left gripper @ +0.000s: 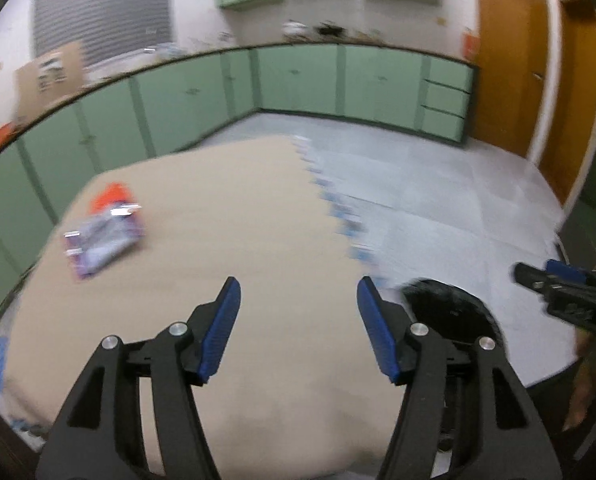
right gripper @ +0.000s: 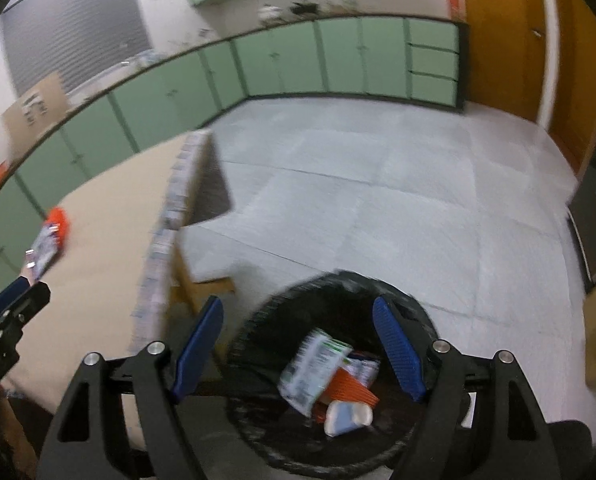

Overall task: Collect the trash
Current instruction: 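Move both open tools back toward the last wrapper on the table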

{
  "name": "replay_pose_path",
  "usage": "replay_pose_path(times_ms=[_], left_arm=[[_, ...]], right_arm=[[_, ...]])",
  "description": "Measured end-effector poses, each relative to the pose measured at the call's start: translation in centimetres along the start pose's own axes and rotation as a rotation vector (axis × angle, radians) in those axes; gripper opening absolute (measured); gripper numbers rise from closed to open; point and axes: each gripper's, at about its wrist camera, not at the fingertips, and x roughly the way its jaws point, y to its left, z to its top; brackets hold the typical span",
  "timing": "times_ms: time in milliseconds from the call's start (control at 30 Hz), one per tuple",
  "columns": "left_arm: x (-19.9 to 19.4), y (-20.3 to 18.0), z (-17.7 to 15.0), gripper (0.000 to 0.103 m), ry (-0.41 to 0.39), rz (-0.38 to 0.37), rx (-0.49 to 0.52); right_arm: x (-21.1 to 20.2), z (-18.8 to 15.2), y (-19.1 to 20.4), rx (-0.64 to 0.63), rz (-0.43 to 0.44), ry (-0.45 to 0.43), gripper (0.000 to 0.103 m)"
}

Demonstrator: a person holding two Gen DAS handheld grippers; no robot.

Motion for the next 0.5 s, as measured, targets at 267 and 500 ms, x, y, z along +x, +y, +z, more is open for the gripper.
replay_pose_path(times_ms=[267,500], left_arm=[[-3.6,13.4,0.8,0.062,-0.114,0.211,-0.146],[-2.3,21.1,0.2,0.064,-0.132,0.285,-0.200]], right_arm=[[0.5,2.2,13.4,-0.206,0.168,-0.070,0.078],[4.8,3.3,24.2,-0.344,0.304,-0.052,0.078]])
